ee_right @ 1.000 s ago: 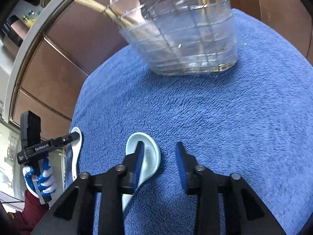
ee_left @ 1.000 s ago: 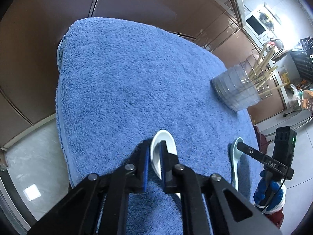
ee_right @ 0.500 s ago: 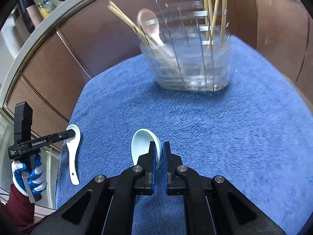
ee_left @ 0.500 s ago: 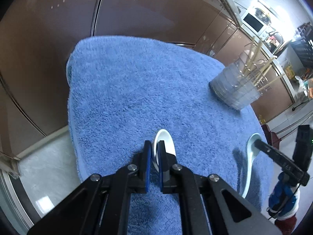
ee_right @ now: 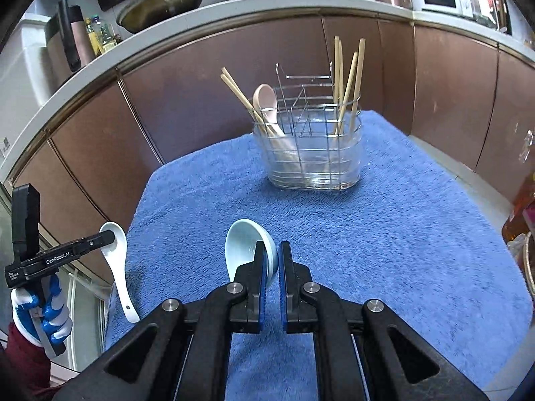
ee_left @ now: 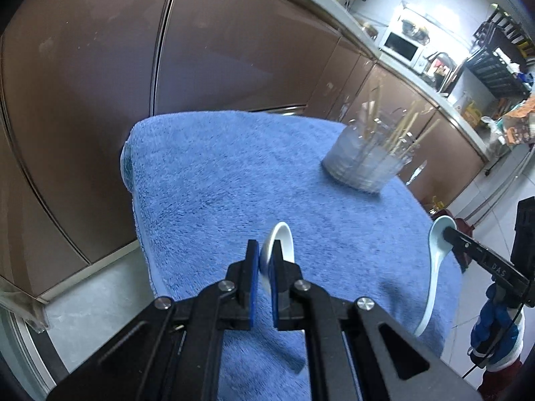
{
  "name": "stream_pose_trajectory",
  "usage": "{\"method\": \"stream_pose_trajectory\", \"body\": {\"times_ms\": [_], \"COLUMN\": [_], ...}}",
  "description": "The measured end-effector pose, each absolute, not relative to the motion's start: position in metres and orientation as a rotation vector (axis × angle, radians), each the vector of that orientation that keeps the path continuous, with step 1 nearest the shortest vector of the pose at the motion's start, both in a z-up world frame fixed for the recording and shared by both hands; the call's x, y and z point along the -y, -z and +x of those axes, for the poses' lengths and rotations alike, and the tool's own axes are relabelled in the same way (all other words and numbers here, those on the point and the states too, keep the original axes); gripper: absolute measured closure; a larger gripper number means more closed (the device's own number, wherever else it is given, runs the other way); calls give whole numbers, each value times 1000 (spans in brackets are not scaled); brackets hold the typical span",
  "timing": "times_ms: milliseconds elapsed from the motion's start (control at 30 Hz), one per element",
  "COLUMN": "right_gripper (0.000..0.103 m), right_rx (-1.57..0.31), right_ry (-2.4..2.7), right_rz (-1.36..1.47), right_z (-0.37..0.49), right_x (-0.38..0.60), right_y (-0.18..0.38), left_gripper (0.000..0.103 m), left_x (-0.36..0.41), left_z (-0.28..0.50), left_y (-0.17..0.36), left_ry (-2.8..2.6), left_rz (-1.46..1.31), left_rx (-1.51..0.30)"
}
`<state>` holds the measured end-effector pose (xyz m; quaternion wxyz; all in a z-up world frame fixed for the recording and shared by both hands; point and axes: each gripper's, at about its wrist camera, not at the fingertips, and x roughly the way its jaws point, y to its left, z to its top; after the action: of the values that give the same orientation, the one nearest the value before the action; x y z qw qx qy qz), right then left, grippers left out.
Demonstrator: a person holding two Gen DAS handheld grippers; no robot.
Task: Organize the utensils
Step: 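Carry both spoons up and lower them into the glass holder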
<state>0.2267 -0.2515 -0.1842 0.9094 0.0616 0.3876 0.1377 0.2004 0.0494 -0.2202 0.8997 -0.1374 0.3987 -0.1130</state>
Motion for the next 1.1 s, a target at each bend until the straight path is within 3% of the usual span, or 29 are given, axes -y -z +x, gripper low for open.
{"method": "stream_pose_trajectory", "body": {"times_ms": [533, 833, 1100], "right_gripper": [97, 97, 97], "right_rx": [-665, -413, -268], "right_ry": [-198, -110, 8], "right_rz": [115, 69, 7], "right_z": [181, 229, 312], "right_x": [259, 266, 274], "right_y": [140, 65, 43], "left_gripper": [98, 98, 98], "left_x": [-23, 38, 106], "left_z": [176, 245, 325], "left_y": [157, 70, 57], "left_ry": [345, 381, 271], "left_rz": [-260, -223, -116], "left_rx": [-675, -464, -346]}}
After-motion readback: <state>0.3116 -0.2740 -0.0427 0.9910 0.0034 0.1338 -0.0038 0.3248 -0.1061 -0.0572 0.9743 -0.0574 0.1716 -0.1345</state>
